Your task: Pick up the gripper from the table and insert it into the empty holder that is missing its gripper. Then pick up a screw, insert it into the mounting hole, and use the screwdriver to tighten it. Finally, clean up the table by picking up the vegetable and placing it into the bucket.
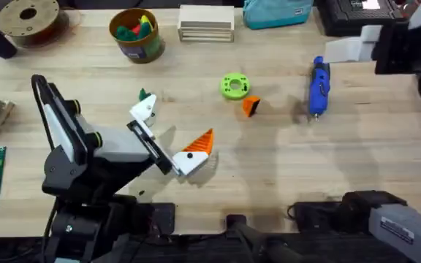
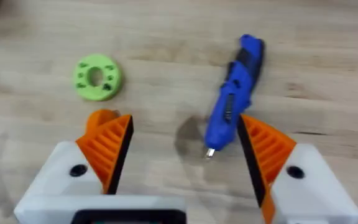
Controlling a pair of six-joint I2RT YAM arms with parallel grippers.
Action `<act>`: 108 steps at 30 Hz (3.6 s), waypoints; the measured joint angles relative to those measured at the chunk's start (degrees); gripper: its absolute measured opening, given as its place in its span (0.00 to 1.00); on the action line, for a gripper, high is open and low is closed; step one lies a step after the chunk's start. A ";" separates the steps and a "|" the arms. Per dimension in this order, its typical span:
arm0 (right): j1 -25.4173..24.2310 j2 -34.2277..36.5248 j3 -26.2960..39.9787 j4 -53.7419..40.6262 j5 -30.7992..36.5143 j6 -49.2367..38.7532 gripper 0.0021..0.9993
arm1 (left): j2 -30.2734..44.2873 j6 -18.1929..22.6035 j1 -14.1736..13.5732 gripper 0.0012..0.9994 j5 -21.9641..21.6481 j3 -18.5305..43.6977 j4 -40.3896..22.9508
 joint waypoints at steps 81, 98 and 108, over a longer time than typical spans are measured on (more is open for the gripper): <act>18.88 27.04 8.20 -3.68 -45.63 -11.00 0.02 | -0.02 0.01 0.00 0.99 0.02 -0.02 0.00; 16.86 33.55 -1.44 10.69 -68.09 -8.77 0.02 | 0.00 0.01 0.00 0.99 0.02 -0.02 0.00; 18.12 44.00 -1.46 15.17 -79.81 -7.89 0.02 | 0.00 0.01 0.00 0.99 1.20 -0.02 -0.02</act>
